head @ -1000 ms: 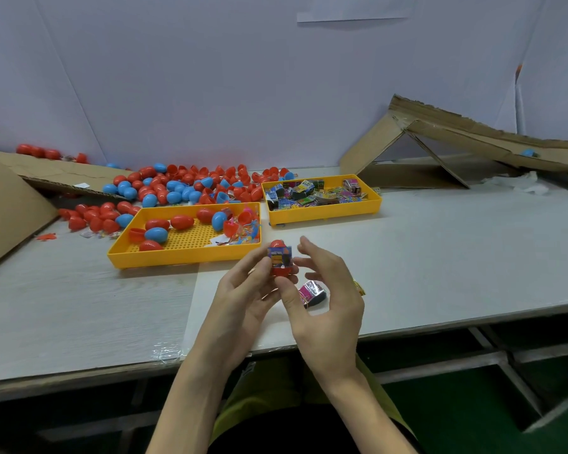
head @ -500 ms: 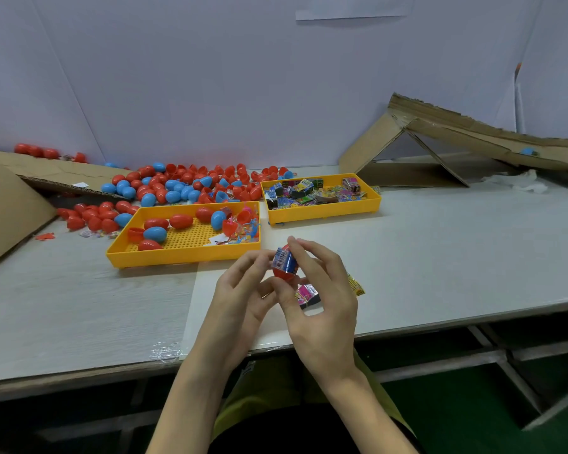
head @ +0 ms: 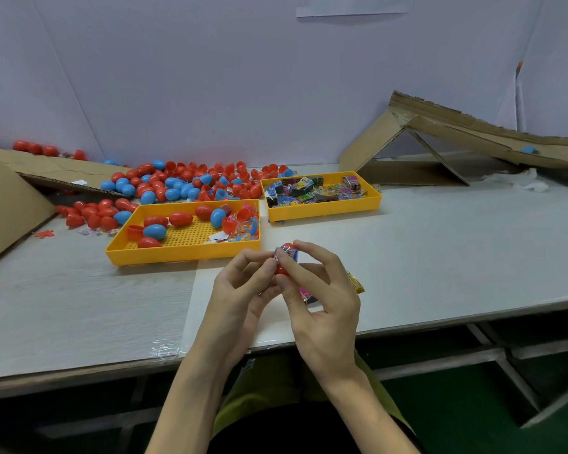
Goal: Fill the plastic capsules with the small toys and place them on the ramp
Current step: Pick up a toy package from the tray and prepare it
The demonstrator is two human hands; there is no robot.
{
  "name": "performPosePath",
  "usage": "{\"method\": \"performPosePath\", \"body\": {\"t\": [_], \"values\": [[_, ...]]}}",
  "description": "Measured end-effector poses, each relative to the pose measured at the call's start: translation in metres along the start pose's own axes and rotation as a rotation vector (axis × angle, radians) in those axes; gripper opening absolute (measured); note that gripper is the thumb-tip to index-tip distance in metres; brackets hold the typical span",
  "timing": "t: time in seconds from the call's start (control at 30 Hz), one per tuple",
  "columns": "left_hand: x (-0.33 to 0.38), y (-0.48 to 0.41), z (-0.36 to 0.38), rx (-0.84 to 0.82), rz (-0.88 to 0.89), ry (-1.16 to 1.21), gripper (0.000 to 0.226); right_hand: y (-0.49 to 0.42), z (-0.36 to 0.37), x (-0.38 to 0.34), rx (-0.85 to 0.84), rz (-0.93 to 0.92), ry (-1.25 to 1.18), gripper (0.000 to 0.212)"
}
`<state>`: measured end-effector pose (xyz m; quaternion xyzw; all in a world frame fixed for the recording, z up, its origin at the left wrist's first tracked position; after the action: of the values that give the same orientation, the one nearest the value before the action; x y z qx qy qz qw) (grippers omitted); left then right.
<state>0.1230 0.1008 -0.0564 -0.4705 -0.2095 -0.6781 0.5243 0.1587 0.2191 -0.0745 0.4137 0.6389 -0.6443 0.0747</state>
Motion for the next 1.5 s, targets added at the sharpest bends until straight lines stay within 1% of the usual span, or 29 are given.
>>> {"method": "performPosePath", "body": {"t": [0.07,0.1,0.17,0.23,0.3,0.4,0.5,0.57,0.7,0.8,0.97,1.03,1.13,1.23,1.33,1.43,1.5], "values": [[-0.002,0.000,-0.001,-0.003,0.000,-0.012,0.019,0.000,0.000,0.000,0.007,-0.004,-0.007,0.033],[-0.002,0.000,-0.001,-0.005,-0.003,-0.017,0.018,0.000,0.000,0.000,0.008,-0.006,-0.011,0.033],[-0.001,0.001,-0.001,-0.011,-0.011,-0.019,0.021,0.000,0.000,0.000,0.007,-0.004,-0.017,0.033],[0.000,0.001,-0.001,-0.009,-0.016,-0.017,0.030,0.000,0.000,0.000,0.005,0.004,-0.024,0.033],[0.001,0.001,-0.001,-0.011,-0.018,-0.018,0.032,0.000,0.000,0.000,0.006,0.016,-0.018,0.032],[-0.001,0.000,-0.001,-0.013,-0.005,-0.024,0.024,-0.001,-0.001,-0.002,0.018,0.045,-0.012,0.034],[-0.001,0.000,0.000,-0.003,0.012,-0.078,0.017,-0.004,-0.003,-0.003,0.021,0.146,-0.081,0.039],[-0.002,0.000,0.000,-0.005,0.018,-0.117,0.019,-0.005,-0.005,-0.003,0.007,0.198,-0.099,0.038],[0.000,0.000,0.000,-0.010,0.000,-0.120,0.024,-0.006,-0.007,-0.002,0.000,0.224,-0.119,0.030],[0.000,0.001,0.001,0.004,-0.008,-0.137,0.021,-0.005,-0.008,-0.002,0.006,0.235,-0.130,0.028],[0.001,0.001,0.004,-0.004,0.007,-0.131,0.019,-0.005,-0.008,-0.002,0.022,0.279,-0.169,0.027],[0.002,0.002,0.006,-0.019,0.024,-0.114,0.025,-0.005,-0.008,-0.002,0.026,0.290,-0.202,0.028],[0.002,0.001,0.006,-0.019,0.030,-0.140,0.021,-0.005,-0.009,-0.004,0.013,0.284,-0.269,0.026],[0.001,0.002,0.005,-0.024,0.009,-0.139,0.024,-0.005,-0.012,-0.004,0.007,0.294,-0.293,0.024],[0.002,0.002,0.005,-0.031,0.023,-0.157,0.024,-0.005,-0.012,-0.003,0.001,0.316,-0.300,0.025],[-0.001,0.002,0.004,-0.017,0.037,-0.180,0.025,-0.004,-0.011,-0.002,-0.005,0.327,-0.295,0.027],[-0.003,0.001,0.002,0.003,0.052,-0.159,0.025,-0.005,-0.012,-0.002,0.021,0.322,-0.323,0.026]]}}
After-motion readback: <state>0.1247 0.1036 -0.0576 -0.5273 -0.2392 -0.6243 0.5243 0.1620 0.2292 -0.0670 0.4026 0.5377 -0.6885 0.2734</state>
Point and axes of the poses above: each hand's wrist, its own y-axis away from the middle knuckle, its own z-axis out of the palm, x = y × z, the point moved 1 cm from there along -y, towards the middle knuckle, and after that the axes turned 5 degrees about -x, right-handed, at the moved point
